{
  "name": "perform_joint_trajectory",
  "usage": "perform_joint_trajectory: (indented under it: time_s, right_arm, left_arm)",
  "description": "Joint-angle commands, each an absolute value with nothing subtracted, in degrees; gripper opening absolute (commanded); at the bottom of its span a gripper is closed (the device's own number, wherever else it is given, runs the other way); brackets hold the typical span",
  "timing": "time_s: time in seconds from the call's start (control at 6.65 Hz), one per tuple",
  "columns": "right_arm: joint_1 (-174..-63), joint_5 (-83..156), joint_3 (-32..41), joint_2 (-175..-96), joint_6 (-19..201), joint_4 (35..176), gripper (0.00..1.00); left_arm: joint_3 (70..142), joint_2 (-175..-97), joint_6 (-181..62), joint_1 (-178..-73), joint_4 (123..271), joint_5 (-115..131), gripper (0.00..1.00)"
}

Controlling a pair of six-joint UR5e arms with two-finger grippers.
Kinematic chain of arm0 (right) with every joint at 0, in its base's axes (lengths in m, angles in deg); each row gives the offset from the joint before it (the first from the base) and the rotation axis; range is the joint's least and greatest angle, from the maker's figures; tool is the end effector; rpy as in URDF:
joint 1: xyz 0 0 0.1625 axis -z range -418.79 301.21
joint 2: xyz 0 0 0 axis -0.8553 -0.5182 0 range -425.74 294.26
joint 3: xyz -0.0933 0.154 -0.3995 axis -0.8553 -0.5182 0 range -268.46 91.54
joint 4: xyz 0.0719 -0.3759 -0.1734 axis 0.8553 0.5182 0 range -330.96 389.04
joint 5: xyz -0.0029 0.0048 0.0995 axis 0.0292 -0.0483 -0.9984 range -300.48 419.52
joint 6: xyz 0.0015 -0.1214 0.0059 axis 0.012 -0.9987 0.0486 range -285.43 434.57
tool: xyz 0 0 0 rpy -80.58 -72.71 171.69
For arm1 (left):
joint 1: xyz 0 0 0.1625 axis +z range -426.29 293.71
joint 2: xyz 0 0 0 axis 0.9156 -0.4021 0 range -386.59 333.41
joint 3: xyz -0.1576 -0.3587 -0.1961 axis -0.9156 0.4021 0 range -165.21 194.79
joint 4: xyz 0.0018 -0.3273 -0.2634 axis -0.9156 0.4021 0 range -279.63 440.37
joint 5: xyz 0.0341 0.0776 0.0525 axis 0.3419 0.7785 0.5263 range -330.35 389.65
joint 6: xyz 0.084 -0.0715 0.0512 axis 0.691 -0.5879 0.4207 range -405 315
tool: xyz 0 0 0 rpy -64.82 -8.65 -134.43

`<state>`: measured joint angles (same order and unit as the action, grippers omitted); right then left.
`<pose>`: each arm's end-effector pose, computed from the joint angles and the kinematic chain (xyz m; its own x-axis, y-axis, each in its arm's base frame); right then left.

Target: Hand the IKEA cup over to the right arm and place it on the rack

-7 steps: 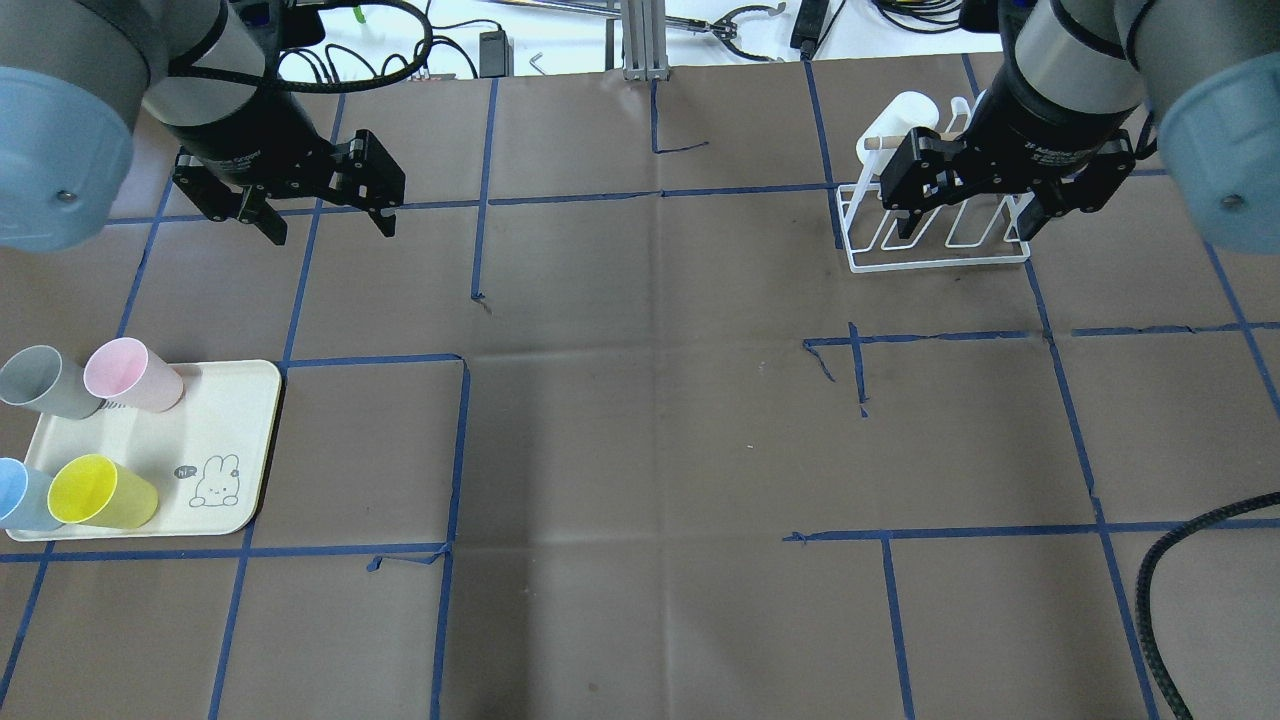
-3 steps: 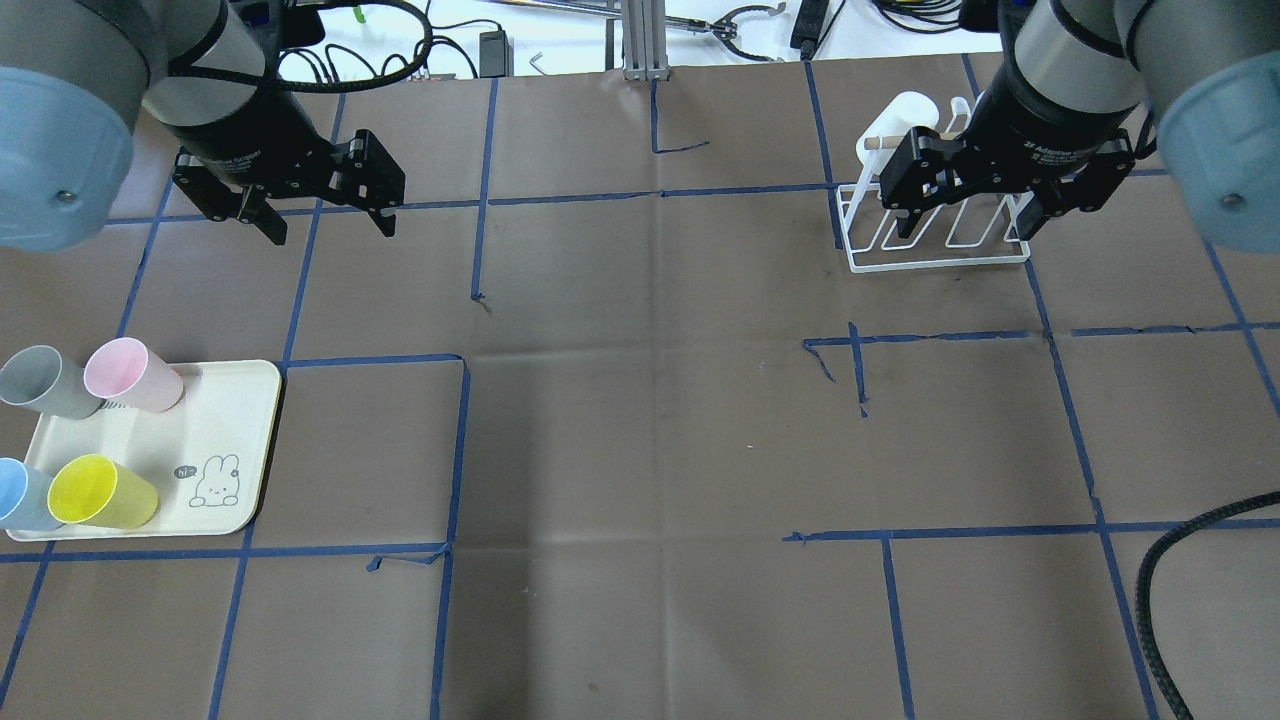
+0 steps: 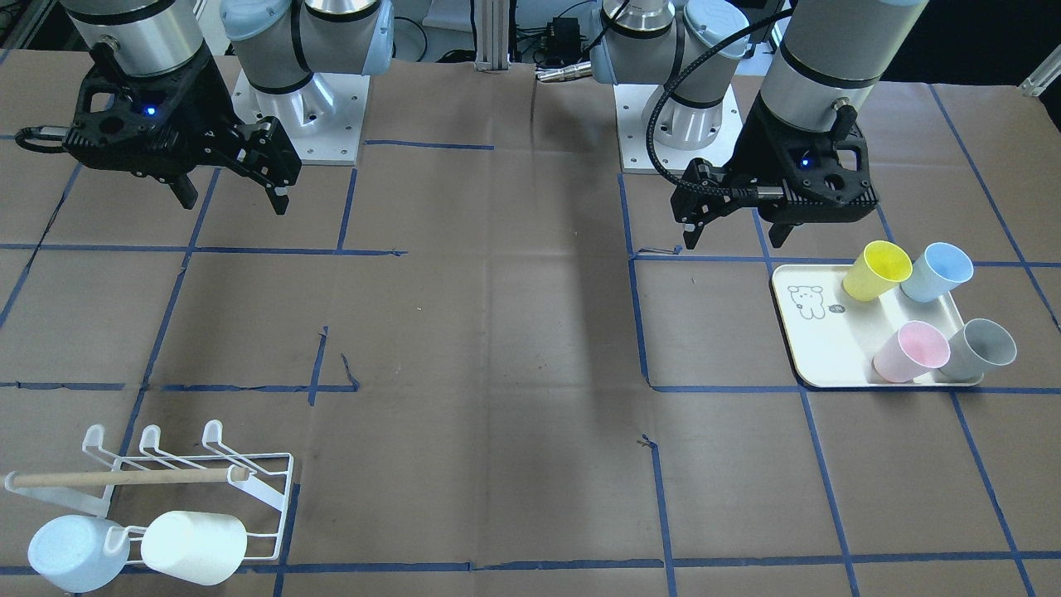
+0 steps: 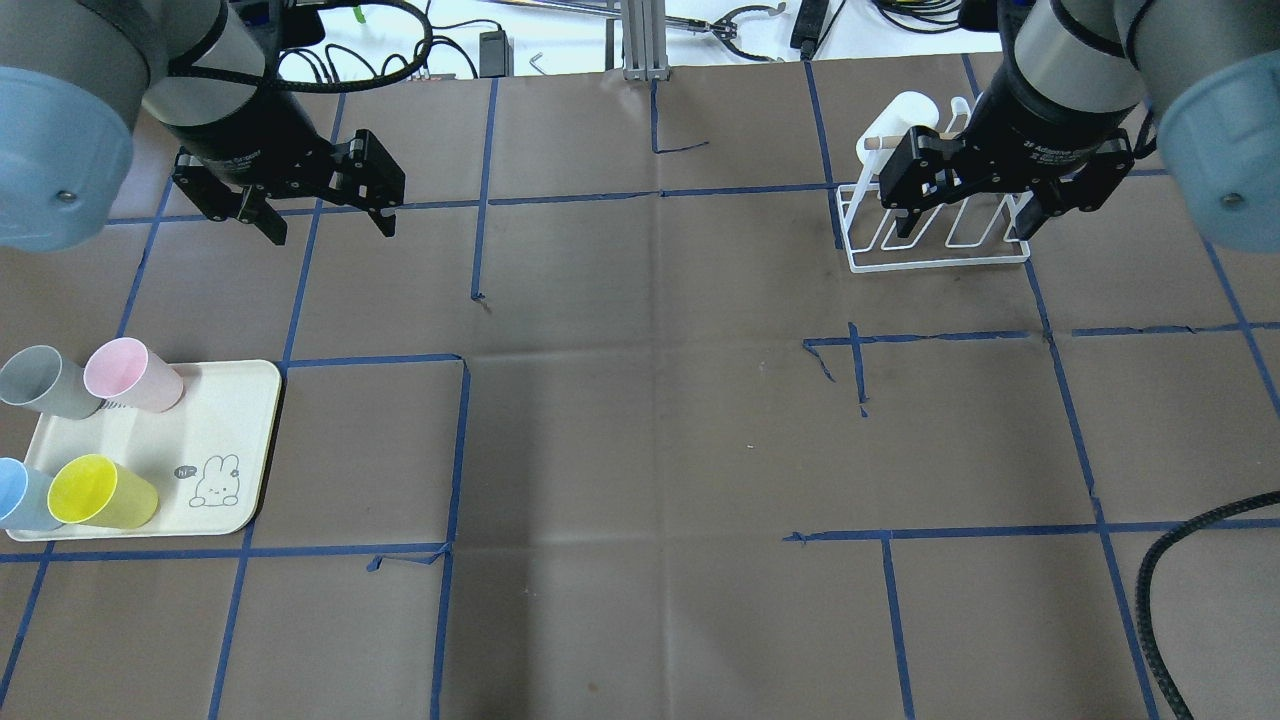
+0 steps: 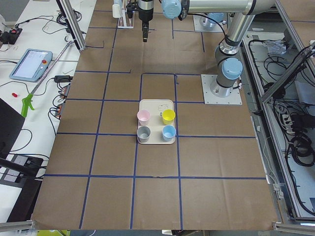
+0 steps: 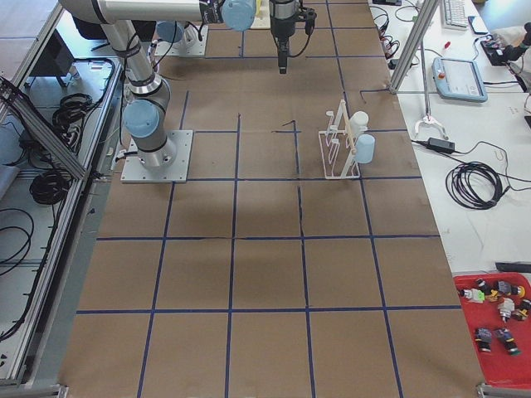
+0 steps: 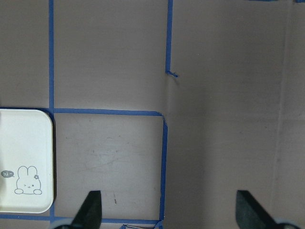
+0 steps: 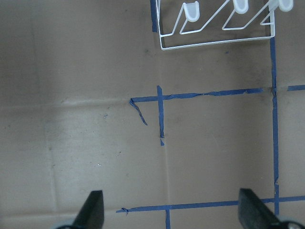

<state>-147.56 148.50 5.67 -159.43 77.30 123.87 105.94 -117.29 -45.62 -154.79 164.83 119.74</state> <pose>0.1252 -0.4817 0.4832 -0.9975 0.0676 -0.0213 0.0691 0.9947 -0.0757 -0.1197 -0.5142 0.4729 -0.9993 -0.0371 -0.0009 -0.0370 0.9972 -0.0644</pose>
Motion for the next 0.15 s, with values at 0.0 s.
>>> perform_joint_trajectory:
  time_s: [0.0]
  right_arm:
    - [-147.56,148.38,5.67,-159.34,77.3,123.87,1.0]
  left_arm:
    - [105.94,-117.29,-45.62,-154.79,164.83,119.74,1.0]
